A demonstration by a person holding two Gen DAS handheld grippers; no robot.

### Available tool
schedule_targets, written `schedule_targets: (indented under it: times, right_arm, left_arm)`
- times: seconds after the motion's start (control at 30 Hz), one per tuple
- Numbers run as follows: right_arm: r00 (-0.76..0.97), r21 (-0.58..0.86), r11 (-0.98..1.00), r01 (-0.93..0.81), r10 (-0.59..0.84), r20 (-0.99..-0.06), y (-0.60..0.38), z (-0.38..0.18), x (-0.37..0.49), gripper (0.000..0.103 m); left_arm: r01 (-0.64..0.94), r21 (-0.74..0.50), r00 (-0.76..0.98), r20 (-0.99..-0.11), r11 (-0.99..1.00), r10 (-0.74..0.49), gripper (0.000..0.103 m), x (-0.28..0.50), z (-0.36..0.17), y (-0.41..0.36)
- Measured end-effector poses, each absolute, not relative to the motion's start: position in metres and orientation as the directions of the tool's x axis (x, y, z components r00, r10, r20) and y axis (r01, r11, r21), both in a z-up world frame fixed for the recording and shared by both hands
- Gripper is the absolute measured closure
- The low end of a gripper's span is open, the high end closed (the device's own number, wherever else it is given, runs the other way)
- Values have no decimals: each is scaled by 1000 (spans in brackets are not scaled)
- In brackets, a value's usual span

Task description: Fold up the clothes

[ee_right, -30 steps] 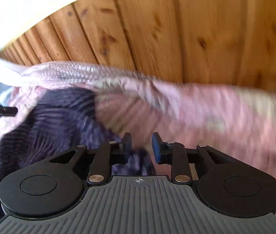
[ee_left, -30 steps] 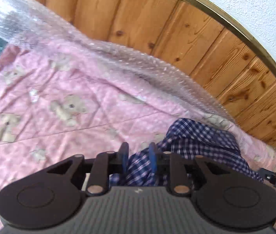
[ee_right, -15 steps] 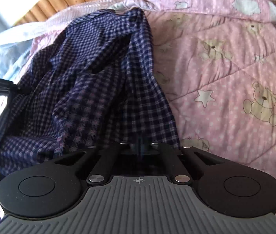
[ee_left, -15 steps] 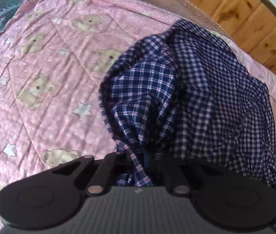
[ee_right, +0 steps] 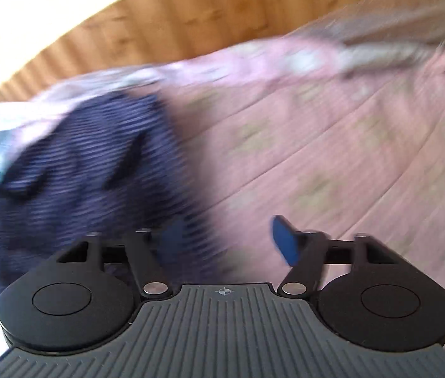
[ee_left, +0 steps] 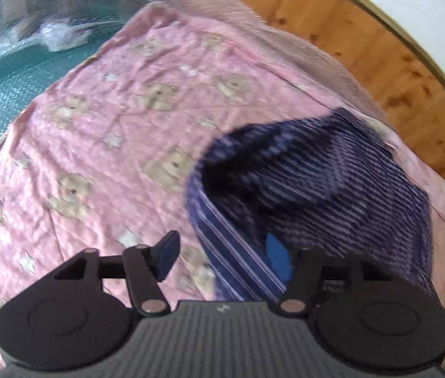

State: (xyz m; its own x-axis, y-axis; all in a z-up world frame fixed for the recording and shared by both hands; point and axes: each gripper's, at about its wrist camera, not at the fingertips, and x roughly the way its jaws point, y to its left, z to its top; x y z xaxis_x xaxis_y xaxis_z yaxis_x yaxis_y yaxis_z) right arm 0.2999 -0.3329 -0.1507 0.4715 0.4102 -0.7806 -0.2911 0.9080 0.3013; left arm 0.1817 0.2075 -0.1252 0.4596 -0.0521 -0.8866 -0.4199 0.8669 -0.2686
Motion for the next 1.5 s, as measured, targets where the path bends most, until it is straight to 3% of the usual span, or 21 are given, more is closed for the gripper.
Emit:
schedule_targets:
  times: [0.1,0.2,0.23,0.27,0.3,0.33,0.37,0.47,0.57,0.63,0.67,0.7,0.83,1.0,1.13,1.2,1.23,1.27,1.3,1.33,1.5]
  right_arm:
    - [419,394,871,-293,487,-766,-296,-164,256,25]
    - [388,366,881,-299,463,-797,-267,-187,233,29]
    - [381,330,890,-316,437,-814,-259,-194,230,40]
    - [380,285,896,-341,408,-830,-255,-197,231,75]
    - [375,253,902,-350,383,-844,-256,-197,234,103]
    - [381,216,909,-356,353,-855,-259,-195,238,103]
    - [432,155,924,-350,306,-849,-270,-183,242,103]
    - [583,-41,959,-281,137,-801,-312,-144,256,103]
    - [691,-315,930,-189,-102,-715,-346,-120,271,101]
    - [693,-441,879,-181,-204,-692,-350,-128,277,77]
    - [675,-479,857,-192,-239,-698,-346,-134,277,54]
    - [664,-507,839,-196,-267,-698,-342,-137,275,52]
    - [719,-286,954,-93,-135,-682,-314,-114,213,34]
    - [512,246,954,-171,299,-805,-261,-157,156,31]
    - [421,305,930,-206,366,-830,-221,-198,156,32]
    - [399,323,923,-210,383,-833,-207,-212,162,37]
    - [386,328,920,-213,388,-837,-200,-219,165,41]
    - [372,312,923,-227,378,-847,-194,-226,169,60]
    - [369,293,925,-243,367,-854,-190,-231,173,78]
    - [370,288,923,-256,369,-853,-190,-229,174,91]
    - [468,335,896,-292,439,-767,-230,-153,165,102]
  left_arm:
    - [-325,-297,472,-874,898,-118,8,168,-121,146]
    - [-263,-278,446,-884,924,-139,7,167,-132,94]
    - [-256,-254,420,-898,933,-129,7,174,-145,85]
    - [-248,-232,393,-912,941,-121,19,179,-160,80]
    - [-246,-216,367,-923,945,-115,65,180,-170,83]
    - [-244,-200,341,-934,949,-109,93,181,-180,85]
    - [-247,-209,333,-935,946,-120,100,180,-186,92]
    - [-283,-337,445,-876,898,-188,101,156,-154,152]
    - [-424,-366,546,-833,829,-88,100,124,-118,250]
    - [-611,-315,515,-855,726,63,99,99,-115,320]
    - [-673,-306,495,-863,674,102,95,85,-116,350]
    - [-701,-300,475,-873,647,110,90,74,-118,368]
    - [-617,-275,484,-872,737,80,61,32,-105,348]
    - [-433,-319,486,-870,843,-80,55,14,-113,235]
    - [-302,-406,468,-852,863,-237,37,47,-154,160]
    - [-303,-354,457,-869,885,-191,34,67,-173,141]
    - [-296,-341,458,-870,892,-182,35,75,-180,133]
    - [-269,-359,471,-858,894,-204,46,80,-184,128]
    - [-237,-383,477,-846,893,-237,88,85,-187,123]
    - [-206,-414,473,-835,886,-280,97,88,-185,123]
    - [-244,-688,594,-663,683,-456,99,70,-112,192]
